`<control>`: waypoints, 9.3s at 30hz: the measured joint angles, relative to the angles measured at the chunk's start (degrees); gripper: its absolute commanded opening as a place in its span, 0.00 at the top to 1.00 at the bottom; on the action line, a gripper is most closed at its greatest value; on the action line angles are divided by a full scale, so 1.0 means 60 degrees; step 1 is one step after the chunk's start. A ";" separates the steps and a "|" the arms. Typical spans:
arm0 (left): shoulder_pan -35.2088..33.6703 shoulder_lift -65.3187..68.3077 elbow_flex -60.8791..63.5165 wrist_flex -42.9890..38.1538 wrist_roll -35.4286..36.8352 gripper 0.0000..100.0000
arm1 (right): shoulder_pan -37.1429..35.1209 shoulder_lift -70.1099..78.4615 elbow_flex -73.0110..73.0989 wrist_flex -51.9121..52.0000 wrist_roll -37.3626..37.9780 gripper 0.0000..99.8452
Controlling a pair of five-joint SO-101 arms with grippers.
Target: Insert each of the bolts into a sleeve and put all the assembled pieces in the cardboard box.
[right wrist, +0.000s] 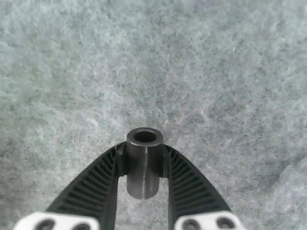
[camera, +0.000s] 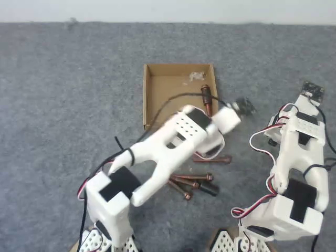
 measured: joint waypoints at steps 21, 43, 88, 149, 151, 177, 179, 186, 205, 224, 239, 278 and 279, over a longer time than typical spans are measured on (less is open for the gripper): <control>0.0894 -0.0161 0.1700 -0.2300 -0.1788 0.83 | 0.0015 -0.0029 0.0147 -0.0015 0.0000 0.99; 0.1026 0.2564 -0.1963 0.0381 -0.2447 0.84 | 0.0044 -0.0029 0.0132 -0.0015 0.0000 0.99; -0.0982 0.0996 -0.1934 0.0249 0.0571 0.99 | -0.0132 -0.0059 0.0190 -0.0103 0.0190 0.99; -0.7223 -0.5963 0.8586 -0.9363 0.4733 0.99 | -0.5377 -0.0044 0.0220 -0.2755 0.0190 0.99; -0.7223 -0.5963 0.8586 -0.9363 0.4733 0.99 | -0.5480 -0.0044 0.0220 -0.3780 0.0190 0.99; -0.7253 -0.4352 0.7795 -0.9363 0.4703 0.99 | -0.6564 0.2271 -0.0879 -1.3055 0.1055 0.99; -0.7253 -0.4352 0.7795 -0.9363 0.4703 0.99 | -0.6564 0.1993 0.0484 -1.4212 0.1055 0.99; -0.7238 -0.4352 0.7795 -0.9363 0.4703 0.99 | -0.7297 0.1348 0.4249 -1.7817 0.1055 0.99; -0.7253 -0.4352 0.7795 -0.9363 0.4703 0.99 | -0.9172 0.1099 0.9832 -2.2872 0.1055 0.99; -0.7253 -0.4352 0.7795 -0.9363 0.4703 0.99 | -1.0007 0.1084 1.0432 -2.3429 0.1055 0.99; -0.7253 -0.4352 0.7795 -1.0681 0.4703 0.99 | -0.9802 0.1084 1.0432 -2.3429 0.1055 0.99; -0.4147 -1.0212 1.3084 -1.4403 0.3414 0.99 | -0.9553 0.1084 1.0432 -2.3429 0.1055 0.99; -0.4059 -1.0740 1.3114 -1.3890 0.3634 0.99 | -0.9553 0.1084 1.0432 -2.3429 0.1055 0.99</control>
